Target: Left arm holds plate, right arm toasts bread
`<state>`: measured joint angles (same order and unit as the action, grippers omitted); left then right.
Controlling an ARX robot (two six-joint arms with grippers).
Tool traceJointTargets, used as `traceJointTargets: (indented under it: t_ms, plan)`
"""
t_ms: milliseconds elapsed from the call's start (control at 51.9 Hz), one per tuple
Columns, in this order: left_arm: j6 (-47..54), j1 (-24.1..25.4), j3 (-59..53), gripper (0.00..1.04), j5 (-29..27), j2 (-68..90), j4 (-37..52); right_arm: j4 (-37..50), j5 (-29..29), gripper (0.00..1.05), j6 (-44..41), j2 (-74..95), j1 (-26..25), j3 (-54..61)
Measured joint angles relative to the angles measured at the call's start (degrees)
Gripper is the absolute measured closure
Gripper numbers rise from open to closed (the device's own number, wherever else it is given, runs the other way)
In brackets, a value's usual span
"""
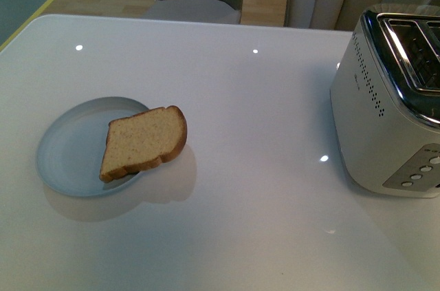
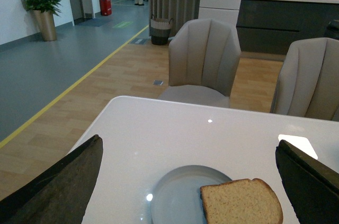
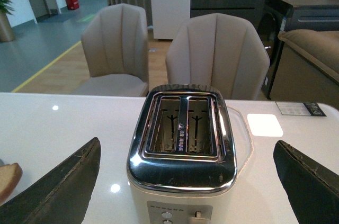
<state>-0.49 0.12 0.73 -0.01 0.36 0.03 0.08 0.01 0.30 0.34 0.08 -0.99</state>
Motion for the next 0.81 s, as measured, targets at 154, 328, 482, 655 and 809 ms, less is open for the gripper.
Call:
traceJointTargets:
  t_ms: [154, 328, 482, 655, 809]
  plan:
    - [0.00, 0.00, 0.00, 0.07, 0.00, 0.00, 0.00, 0.00, 0.00, 0.09, 0.00, 0.00, 0.00, 0.00]
    - [0.00, 0.00, 0.00, 0.07, 0.00, 0.00, 0.00, 0.00, 0.00, 0.09, 0.00, 0.00, 0.02, 0.00]
    - [-8.59, 4.85, 7.54, 0.07, 18.16, 11.54, -16.83, 0.00, -0.11, 0.09, 0.00, 0.00, 0.00, 0.00]
    - [-13.86, 7.87, 16.26, 0.07, 28.00, 39.74, -4.26, 0.00, 0.00, 0.09, 0.00, -0.02, 0.00, 0.00]
    - [-5.95, 13.44, 24.46, 0.07, 29.07, 69.75, 9.77, 0.00, 0.02, 0.09, 0.00, -0.02, 0.00, 0.00]
